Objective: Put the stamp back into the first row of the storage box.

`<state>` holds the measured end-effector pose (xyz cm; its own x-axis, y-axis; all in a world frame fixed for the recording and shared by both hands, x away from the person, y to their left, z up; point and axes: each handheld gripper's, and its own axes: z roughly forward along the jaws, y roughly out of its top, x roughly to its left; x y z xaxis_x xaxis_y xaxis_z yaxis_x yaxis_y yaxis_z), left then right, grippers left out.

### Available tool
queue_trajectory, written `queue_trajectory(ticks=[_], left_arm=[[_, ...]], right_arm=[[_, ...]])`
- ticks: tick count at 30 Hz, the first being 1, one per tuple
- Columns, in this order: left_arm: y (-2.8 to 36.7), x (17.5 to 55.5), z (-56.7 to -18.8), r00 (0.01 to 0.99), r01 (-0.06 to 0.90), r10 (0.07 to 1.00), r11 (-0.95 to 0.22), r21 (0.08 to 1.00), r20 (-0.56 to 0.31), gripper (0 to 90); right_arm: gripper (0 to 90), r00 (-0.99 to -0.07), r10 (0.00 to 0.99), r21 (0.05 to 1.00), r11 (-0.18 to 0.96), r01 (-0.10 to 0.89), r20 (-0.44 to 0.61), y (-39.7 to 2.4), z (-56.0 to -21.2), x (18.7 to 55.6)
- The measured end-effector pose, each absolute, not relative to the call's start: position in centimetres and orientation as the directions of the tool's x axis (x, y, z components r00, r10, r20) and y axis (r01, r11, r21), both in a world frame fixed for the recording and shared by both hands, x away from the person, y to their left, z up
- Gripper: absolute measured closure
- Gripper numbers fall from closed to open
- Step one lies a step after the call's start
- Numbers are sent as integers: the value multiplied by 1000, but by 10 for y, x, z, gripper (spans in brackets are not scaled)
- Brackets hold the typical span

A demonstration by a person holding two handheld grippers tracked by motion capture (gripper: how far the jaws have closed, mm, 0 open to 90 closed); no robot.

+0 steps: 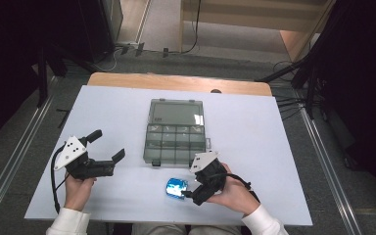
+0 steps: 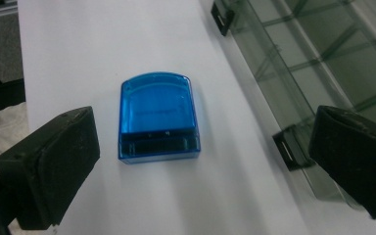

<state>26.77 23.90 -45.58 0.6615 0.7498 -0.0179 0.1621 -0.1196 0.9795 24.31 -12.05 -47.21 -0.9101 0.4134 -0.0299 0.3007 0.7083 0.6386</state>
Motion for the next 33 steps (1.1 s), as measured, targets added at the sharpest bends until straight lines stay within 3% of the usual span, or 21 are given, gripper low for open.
queue_trajectory(ticks=[21, 24, 27, 33], left_arm=[[242, 266, -454, 643, 147, 766, -95, 985, -22, 0], [242, 266, -454, 643, 147, 766, -96, 984, -21, 0], [242, 266, -454, 641, 145, 768, -102, 984, -15, 0], [242, 266, -454, 640, 145, 769, -103, 984, -14, 0]], right_arm=[[0, -962, 269, 419, 879, 225, -47, -65, -483, 246], [38, -962, 269, 402, 887, 226, -53, -63, -483, 246], [131, -967, 249, 382, 900, 211, -54, -61, -481, 247], [197, -969, 244, 339, 915, 220, -28, -61, -484, 250]])
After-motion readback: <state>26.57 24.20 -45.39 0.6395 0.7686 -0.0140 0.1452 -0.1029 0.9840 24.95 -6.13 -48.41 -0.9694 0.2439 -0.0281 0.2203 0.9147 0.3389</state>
